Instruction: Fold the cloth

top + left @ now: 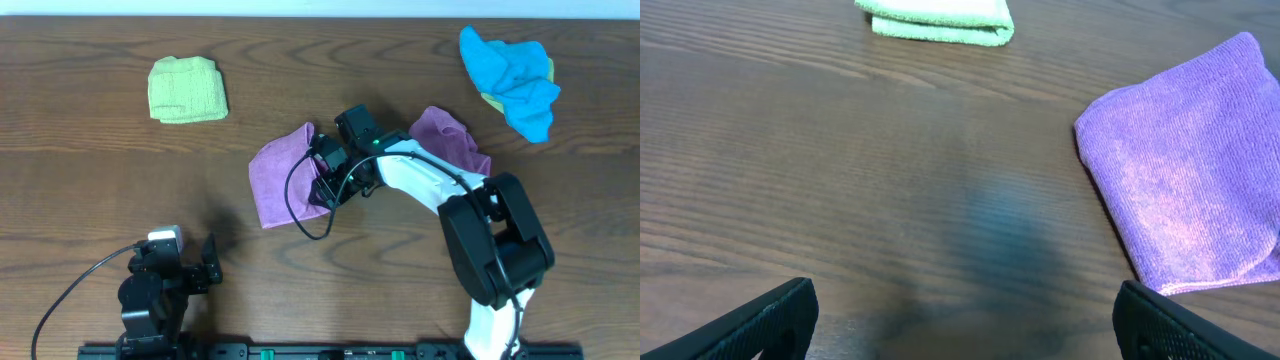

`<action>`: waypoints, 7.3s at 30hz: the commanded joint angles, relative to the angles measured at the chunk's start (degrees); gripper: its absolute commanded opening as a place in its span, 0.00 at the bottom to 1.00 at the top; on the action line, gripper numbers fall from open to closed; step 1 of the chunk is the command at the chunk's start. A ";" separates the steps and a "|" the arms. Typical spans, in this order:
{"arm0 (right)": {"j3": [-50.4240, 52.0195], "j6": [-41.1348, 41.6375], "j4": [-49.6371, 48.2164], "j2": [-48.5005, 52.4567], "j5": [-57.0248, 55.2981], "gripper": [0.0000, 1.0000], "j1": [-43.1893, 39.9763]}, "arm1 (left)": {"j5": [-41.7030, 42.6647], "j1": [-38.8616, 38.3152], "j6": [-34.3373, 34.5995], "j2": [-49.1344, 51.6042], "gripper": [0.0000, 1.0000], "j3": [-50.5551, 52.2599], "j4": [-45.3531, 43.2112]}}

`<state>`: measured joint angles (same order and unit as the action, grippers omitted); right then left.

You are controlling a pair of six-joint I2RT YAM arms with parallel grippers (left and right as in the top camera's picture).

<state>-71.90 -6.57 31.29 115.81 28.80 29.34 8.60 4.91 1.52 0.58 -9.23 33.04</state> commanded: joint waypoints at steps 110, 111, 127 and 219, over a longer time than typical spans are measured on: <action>1.14 8.26 18.60 -21.73 -12.68 0.01 2.60 | 21.20 -13.20 37.64 93.77 0.96 -44.98 1.60; 1.14 8.26 18.60 -21.73 -12.68 0.02 2.60 | 21.20 -13.42 37.53 94.60 0.97 -45.22 1.62; 1.14 8.28 18.56 -21.73 -12.68 0.02 2.60 | 12.17 -19.10 36.54 97.83 0.93 -47.63 3.08; -24.83 6.56 0.76 -9.70 -23.45 0.02 -13.29 | 11.23 -10.88 40.63 100.83 0.05 -78.05 -13.35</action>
<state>-95.72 0.89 30.72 106.13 6.63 17.06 18.41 -6.39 44.80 100.20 -85.97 18.24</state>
